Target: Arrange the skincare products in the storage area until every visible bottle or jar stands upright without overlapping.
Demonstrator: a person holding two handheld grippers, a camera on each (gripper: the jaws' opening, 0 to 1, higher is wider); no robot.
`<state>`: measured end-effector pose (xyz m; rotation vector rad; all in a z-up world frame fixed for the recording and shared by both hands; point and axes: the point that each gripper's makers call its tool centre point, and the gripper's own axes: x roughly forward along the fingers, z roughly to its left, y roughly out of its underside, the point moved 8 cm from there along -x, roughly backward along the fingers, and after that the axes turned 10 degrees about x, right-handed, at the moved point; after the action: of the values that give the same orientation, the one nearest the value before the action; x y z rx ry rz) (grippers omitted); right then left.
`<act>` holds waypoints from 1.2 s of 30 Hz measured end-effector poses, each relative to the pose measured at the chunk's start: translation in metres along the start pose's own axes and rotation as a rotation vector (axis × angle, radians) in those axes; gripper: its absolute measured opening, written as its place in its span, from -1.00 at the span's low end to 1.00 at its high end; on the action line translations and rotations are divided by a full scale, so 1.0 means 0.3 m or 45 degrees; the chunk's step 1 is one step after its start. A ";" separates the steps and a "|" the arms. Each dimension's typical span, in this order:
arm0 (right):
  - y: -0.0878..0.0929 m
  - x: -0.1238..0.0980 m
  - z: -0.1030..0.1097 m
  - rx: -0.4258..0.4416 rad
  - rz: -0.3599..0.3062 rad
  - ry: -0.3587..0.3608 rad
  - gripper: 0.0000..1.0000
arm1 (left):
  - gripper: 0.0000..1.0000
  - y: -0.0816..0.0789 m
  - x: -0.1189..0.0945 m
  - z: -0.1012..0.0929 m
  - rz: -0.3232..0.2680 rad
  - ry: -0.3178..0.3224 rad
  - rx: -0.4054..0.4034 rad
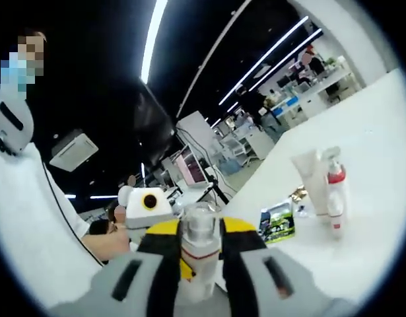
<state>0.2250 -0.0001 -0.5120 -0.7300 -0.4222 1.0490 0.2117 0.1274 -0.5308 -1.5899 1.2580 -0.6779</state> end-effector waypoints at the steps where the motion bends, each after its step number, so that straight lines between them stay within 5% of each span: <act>1: 0.000 0.002 -0.002 -0.007 0.010 0.010 -0.56 | -0.65 0.001 0.002 0.001 0.010 -0.001 0.009; 12: 0.001 0.039 0.037 -0.514 0.172 0.178 -0.57 | -0.61 0.027 0.014 0.032 0.366 -0.117 0.329; 15: 0.019 0.055 0.049 -0.618 0.206 0.185 -0.57 | -0.62 0.032 0.025 0.030 0.384 -0.110 0.364; 23: 0.055 0.042 0.039 -0.676 0.243 0.233 -0.57 | -0.65 0.055 0.027 0.052 0.514 -0.099 0.526; 36: 0.085 0.044 -0.036 -0.629 0.259 0.329 -0.56 | -0.65 0.103 0.072 0.117 0.584 -0.064 0.580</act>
<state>0.2219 0.0158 -0.5383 -1.3566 -0.3921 1.0309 0.2360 0.1190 -0.5753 -0.9010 1.2628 -0.5716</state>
